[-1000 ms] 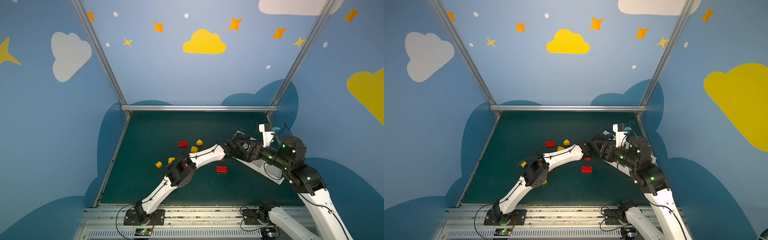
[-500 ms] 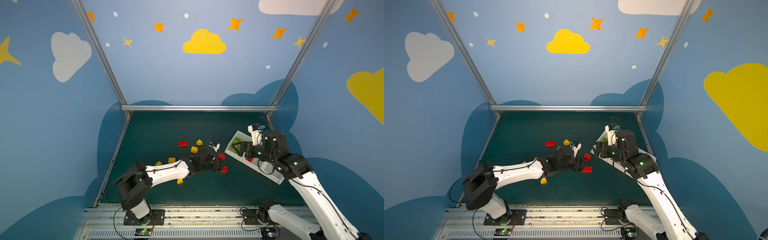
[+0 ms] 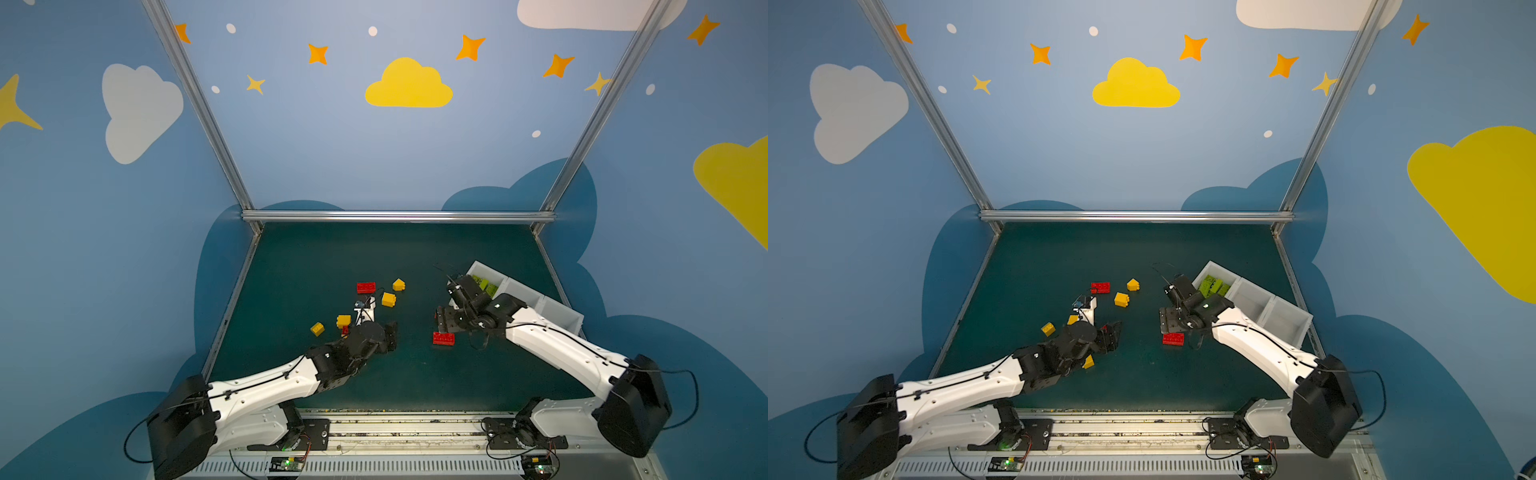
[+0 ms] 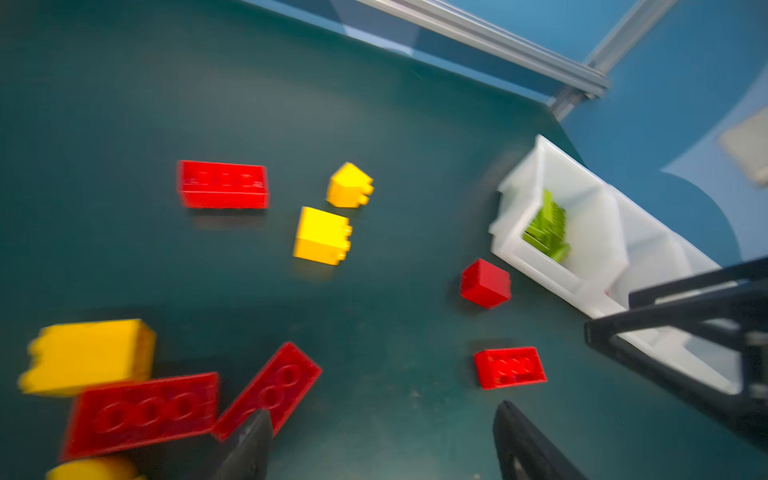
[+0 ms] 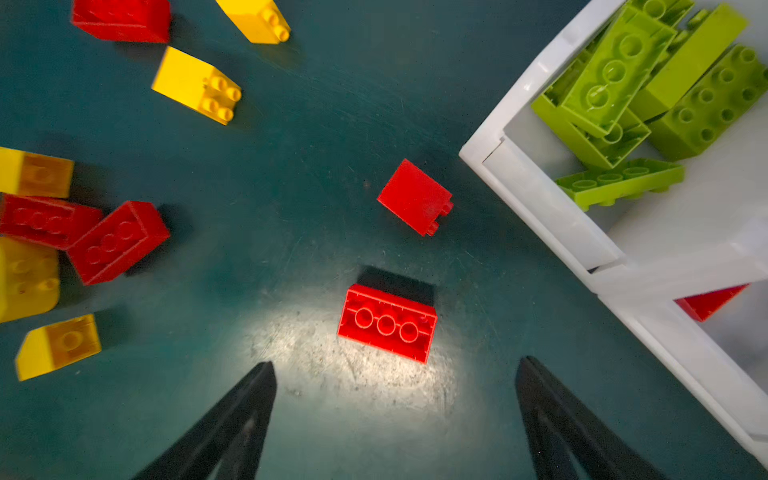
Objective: Sort the legos into containers by color
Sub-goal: 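Grasp a red 2x3 brick with the right gripper while the left gripper withdraws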
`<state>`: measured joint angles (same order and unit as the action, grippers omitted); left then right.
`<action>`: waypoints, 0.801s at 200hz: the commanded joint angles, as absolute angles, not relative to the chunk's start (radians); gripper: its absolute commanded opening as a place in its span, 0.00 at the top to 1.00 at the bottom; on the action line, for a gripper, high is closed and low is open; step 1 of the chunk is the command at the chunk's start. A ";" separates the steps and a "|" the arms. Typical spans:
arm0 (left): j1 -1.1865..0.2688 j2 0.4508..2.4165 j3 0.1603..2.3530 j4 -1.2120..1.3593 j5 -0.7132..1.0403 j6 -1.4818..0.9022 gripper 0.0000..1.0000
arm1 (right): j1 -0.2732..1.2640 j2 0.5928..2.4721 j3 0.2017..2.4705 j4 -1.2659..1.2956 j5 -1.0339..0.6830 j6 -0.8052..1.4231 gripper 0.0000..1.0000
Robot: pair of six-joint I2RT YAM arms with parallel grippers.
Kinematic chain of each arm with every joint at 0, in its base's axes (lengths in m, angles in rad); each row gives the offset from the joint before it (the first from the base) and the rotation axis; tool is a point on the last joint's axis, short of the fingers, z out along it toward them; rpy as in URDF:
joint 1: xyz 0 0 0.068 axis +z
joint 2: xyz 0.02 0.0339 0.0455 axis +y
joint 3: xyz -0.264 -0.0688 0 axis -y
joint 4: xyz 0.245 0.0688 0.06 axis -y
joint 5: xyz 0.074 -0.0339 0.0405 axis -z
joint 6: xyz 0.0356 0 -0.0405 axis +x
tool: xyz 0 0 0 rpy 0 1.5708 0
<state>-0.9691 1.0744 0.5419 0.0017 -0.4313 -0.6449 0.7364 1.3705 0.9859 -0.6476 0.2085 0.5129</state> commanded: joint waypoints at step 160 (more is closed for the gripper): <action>-0.882 0.704 0.296 -0.122 -0.622 -0.774 0.06 | 0.763 1.686 0.971 -0.559 0.178 0.696 0.39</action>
